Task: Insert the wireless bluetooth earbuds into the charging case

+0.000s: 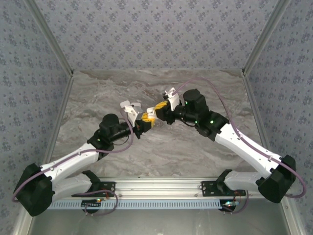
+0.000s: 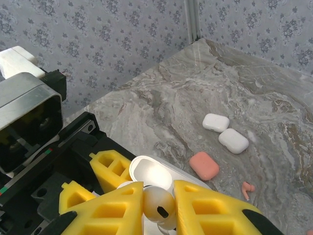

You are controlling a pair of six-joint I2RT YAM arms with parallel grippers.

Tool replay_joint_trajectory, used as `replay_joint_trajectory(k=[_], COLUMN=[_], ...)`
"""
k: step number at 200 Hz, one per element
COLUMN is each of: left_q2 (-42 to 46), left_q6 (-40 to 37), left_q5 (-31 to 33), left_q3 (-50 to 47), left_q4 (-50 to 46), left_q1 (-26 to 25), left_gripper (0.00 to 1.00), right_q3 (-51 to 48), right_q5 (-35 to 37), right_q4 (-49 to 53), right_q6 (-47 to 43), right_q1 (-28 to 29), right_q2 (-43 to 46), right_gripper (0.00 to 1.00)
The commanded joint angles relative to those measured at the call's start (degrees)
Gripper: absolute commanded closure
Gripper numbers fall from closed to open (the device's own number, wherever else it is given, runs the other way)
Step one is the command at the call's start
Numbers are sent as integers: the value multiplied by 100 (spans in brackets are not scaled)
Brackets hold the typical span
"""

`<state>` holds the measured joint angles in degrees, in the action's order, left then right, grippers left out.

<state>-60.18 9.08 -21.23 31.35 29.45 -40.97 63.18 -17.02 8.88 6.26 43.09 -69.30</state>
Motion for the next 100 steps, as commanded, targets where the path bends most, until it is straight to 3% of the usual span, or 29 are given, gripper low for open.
replay_joint_trajectory(k=[1, 100], left_q2=[-2, 28], left_q6=[-37, -67], left_q5=[-92, -48], left_q3=[266, 257], left_q4=[219, 192], left_q1=[-34, -34], left_gripper=[98, 98], right_q3=[244, 355], right_q5=[159, 275], right_q4=[-108, 217], right_q6=[26, -132], right_q1=[93, 287], right_q2=[-86, -321], right_gripper=[77, 77])
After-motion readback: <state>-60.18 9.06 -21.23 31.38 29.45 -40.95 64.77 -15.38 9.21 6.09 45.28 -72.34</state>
